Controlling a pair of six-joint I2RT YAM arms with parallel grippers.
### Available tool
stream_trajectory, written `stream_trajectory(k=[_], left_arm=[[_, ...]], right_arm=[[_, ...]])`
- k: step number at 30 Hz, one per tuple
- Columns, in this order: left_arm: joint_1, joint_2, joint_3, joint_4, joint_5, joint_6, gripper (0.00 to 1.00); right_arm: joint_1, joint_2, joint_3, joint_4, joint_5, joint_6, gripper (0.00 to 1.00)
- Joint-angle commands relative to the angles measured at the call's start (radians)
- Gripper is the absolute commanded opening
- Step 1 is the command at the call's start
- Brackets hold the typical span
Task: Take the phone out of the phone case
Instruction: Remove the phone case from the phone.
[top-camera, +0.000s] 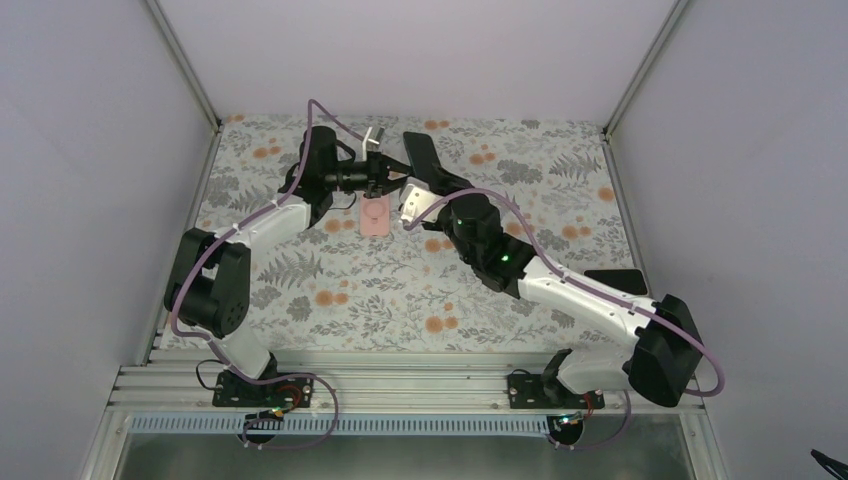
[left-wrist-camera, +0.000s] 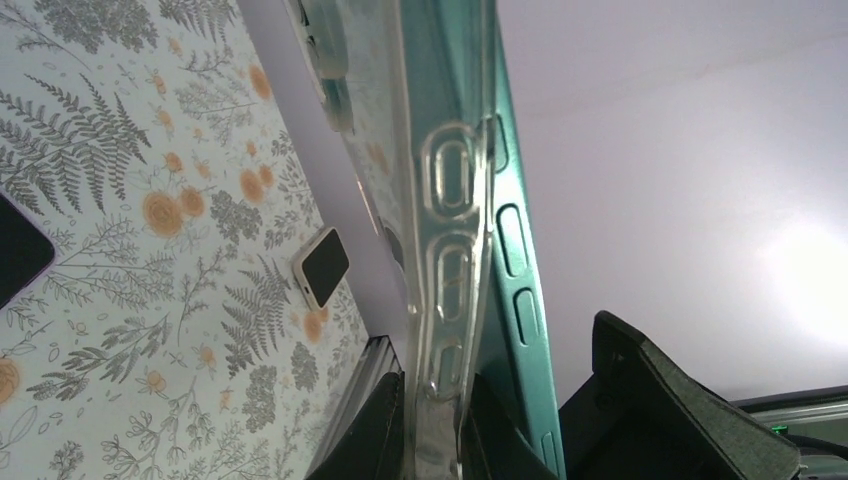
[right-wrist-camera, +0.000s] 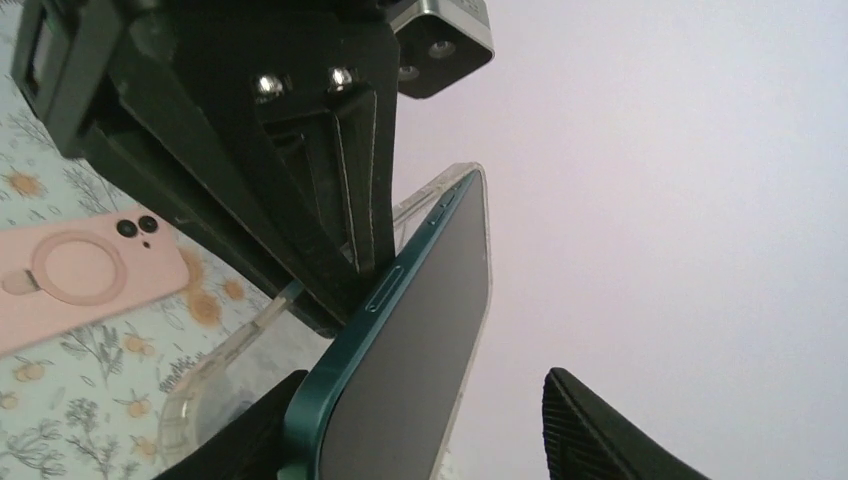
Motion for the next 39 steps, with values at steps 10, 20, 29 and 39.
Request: stream_trajectory(k=[10, 20, 29, 39], left_arm=[[0.003, -0.019, -0.007, 0.057, 0.075, -0.008, 0.02], [0.022, -0.02, 0.025, -0.137, 0.001, 0.149, 0.02], [0.07, -0.023, 0.02, -0.255, -0.087, 0.233, 0.02], [0.089, -0.018, 0.044, -0.415, -0.217, 0.374, 0.02]], right_arm=[[-0.002, -0.016, -0.002, 0.141, 0.177, -0.135, 0.16], [-0.002, -0.024, 0.104, 0.073, 0.17, -0.085, 0.04], [-0.004, -0.009, 0.221, -0.018, 0.152, -0.02, 0.04], [-0.017, 0.0, 0.325, -0.117, 0.109, 0.082, 0.04]])
